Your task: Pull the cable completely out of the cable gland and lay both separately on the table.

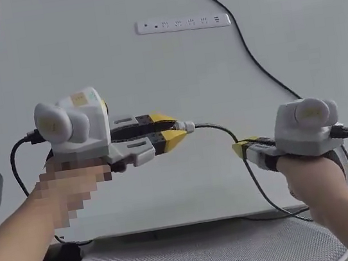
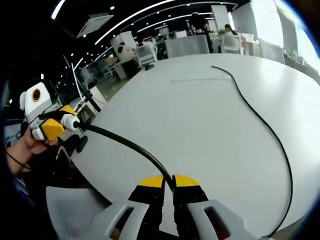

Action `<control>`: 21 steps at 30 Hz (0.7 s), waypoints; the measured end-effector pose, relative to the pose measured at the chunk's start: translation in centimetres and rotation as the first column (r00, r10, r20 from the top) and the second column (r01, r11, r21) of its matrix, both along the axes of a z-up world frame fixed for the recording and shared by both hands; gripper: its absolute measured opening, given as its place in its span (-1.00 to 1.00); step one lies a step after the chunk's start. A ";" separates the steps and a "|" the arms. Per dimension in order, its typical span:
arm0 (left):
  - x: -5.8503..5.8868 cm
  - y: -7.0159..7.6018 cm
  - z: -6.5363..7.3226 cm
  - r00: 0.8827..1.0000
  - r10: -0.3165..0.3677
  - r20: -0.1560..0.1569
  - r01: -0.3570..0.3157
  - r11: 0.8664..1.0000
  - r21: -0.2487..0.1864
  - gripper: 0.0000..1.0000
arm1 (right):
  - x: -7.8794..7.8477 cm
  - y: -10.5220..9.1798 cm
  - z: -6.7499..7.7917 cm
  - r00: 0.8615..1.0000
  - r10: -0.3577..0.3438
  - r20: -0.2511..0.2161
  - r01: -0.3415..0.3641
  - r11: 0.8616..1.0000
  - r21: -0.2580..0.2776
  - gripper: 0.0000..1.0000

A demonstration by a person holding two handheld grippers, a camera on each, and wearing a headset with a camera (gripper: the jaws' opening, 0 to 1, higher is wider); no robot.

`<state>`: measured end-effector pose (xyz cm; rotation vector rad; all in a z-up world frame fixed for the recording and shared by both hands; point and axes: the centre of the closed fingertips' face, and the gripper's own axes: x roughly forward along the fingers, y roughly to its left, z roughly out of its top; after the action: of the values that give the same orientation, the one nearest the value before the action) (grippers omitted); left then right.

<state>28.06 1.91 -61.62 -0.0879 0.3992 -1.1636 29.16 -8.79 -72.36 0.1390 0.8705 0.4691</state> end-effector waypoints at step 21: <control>0.0 0.1 0.5 1.000 0.012 -0.009 -0.012 1.000 -0.007 -0.70 | -0.3 1.1 1.8 0.988 0.113 0.105 -0.110 0.993 -0.034 -0.77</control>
<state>28.05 2.02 -61.15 -0.1017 0.4018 -1.1530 28.88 -7.74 -70.52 0.0391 0.7823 0.5632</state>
